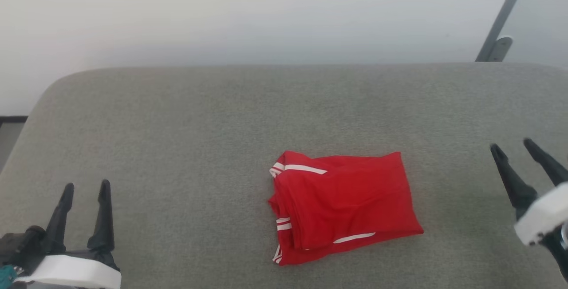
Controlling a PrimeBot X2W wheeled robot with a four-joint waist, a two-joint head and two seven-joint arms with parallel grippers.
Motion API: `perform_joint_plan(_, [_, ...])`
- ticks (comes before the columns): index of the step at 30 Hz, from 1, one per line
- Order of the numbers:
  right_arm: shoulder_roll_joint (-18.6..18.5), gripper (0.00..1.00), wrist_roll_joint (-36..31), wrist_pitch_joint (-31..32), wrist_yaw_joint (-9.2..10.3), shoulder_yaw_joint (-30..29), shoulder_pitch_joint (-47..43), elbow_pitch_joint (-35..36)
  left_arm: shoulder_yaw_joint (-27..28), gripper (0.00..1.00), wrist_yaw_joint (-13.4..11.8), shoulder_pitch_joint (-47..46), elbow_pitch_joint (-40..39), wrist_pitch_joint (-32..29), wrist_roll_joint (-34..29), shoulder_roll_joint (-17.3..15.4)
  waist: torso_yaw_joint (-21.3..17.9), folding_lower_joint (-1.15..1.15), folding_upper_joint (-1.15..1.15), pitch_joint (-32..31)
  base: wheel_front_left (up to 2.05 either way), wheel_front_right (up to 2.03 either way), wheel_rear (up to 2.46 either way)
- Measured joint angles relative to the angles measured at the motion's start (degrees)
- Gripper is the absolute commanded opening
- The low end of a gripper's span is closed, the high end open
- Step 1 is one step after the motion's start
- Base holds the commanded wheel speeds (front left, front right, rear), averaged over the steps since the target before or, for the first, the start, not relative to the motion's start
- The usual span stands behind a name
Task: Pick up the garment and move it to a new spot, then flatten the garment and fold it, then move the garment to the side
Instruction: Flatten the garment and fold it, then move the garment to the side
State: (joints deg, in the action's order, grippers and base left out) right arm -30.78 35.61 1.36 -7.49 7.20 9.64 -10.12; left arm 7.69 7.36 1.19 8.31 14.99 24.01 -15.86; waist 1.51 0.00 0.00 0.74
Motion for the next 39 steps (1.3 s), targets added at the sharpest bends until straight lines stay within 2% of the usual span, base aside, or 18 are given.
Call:
perform_joint_plan(8, [0.9,1.00,-1.6,-9.9,0.00,-1.9,-3.3,-5.6,-1.6,1.00,0.0,1.2,0.1,0.0,0.2,-1.9,-1.3,0.00,0.00,-1.0,0.00,0.00,0.00])
perform_joint_plan(14, [1.7,1.00,-1.9,-12.8,0.00,-2.6,-4.3,-7.4,-2.0,1.00,0.0,1.4,0.5,0.0,0.7,-2.7,-1.3,0.00,0.00,-1.4,0.00,0.00,0.00])
perform_joint_plan(22, [2.7,1.00,-1.6,-14.6,0.00,-3.1,-5.8,-8.7,-2.7,1.00,0.0,1.6,1.3,0.0,1.1,-3.5,-0.7,0.00,0.00,-1.6,0.00,0.00,0.00])
perform_joint_plan(39, [2.5,1.00,-0.4,-15.0,0.00,-1.9,-5.9,-9.6,-3.2,1.00,0.0,1.6,2.0,0.0,1.2,-3.5,-0.2,0.00,0.00,-1.4,0.00,0.00,0.00])
